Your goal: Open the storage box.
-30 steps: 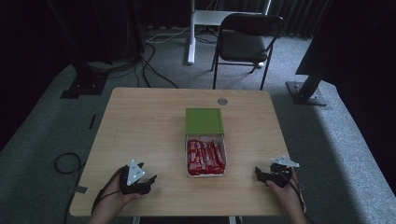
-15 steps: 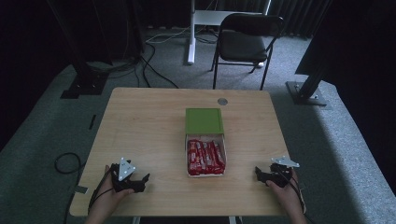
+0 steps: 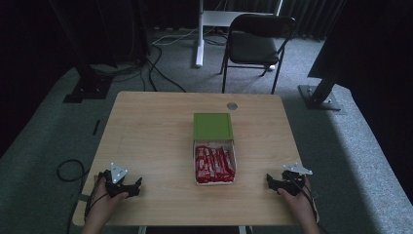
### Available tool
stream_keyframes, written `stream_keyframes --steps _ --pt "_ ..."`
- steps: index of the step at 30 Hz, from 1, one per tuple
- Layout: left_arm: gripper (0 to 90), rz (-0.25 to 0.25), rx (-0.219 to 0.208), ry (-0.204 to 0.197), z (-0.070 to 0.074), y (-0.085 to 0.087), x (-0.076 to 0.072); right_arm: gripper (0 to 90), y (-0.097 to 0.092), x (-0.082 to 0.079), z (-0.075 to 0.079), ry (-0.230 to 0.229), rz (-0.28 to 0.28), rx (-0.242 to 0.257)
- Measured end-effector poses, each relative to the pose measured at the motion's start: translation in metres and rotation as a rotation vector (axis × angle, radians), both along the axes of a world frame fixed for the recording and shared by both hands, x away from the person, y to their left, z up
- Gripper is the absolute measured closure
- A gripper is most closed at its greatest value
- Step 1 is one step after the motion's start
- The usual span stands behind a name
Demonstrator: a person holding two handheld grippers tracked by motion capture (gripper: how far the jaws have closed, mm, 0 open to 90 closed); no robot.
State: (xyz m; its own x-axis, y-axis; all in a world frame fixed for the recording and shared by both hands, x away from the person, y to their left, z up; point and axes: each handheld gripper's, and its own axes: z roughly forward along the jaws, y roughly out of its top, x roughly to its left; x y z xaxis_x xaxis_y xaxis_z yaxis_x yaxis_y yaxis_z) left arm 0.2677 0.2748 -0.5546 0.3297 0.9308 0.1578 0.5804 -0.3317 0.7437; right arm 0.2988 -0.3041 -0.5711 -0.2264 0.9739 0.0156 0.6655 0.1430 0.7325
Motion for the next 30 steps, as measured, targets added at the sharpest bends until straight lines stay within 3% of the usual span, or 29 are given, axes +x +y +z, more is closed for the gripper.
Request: stream_keyframes --steps 2,8,10,12,21,22,23,30 --pt "4.4 0.007 0.007 0.006 -0.002 0.001 0.000 11.8 0.000 0.000 0.000 0.000 0.000 0.000" --pt "3.6 0.093 -0.018 0.055 -0.009 0.013 0.002 11.5 0.000 0.000 0.000 0.002 -0.001 0.000" --pt "3.4 0.132 -0.038 0.062 -0.009 0.016 0.004 11.5 0.000 0.000 0.000 0.001 -0.001 0.000" --pt "3.3 0.146 -0.031 0.055 -0.009 0.017 0.004 11.5 0.000 0.000 0.000 0.002 -0.001 0.000" --pt "3.5 0.176 -0.050 0.070 -0.009 0.017 0.008 11.5 0.000 0.000 0.000 0.002 -0.001 0.000" --pt "4.7 0.199 -0.110 0.093 -0.010 0.015 0.009 11.6 0.000 0.000 0.000 0.002 -0.001 0.000" --pt "6.3 0.209 -0.124 0.101 -0.010 0.015 0.009 11.6 0.000 0.000 0.000 0.002 -0.001 0.000" --pt "5.3 0.209 -0.125 0.103 -0.010 0.014 0.010 10.7 0.000 0.000 0.000 0.003 0.004 0.000"
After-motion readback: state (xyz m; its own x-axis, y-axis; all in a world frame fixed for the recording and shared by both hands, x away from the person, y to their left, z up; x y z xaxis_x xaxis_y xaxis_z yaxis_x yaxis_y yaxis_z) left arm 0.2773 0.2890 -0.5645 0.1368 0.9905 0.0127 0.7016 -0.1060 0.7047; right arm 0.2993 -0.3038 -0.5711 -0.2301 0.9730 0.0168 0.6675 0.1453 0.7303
